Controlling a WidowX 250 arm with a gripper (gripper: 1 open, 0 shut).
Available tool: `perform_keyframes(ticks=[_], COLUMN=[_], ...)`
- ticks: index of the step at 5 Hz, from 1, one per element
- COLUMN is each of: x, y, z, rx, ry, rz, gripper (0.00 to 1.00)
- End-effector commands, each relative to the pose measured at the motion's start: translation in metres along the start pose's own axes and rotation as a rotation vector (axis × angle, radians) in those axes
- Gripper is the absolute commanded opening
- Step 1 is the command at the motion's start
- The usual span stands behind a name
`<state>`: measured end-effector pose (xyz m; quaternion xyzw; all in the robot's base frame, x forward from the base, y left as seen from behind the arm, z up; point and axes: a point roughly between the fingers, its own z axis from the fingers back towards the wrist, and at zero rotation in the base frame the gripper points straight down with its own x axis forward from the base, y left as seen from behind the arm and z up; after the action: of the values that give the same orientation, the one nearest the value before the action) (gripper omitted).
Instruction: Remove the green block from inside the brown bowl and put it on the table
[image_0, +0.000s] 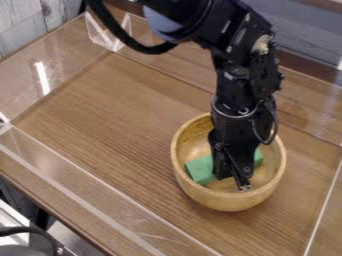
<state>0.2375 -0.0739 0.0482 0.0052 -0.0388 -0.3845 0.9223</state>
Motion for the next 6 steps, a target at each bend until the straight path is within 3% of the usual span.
perform_keyframes(ticks=[1, 5, 6], x=[0.005, 0.000, 0.000], y=[0.003, -0.005, -0.006], z=[0.012, 0.030, 0.037], rx=[0.005, -0.066, -0.070], ry=[-0.042, -0.014, -0.017], rz=[0.014, 0.085, 0.090], gripper=[0.00, 0.00, 0.00])
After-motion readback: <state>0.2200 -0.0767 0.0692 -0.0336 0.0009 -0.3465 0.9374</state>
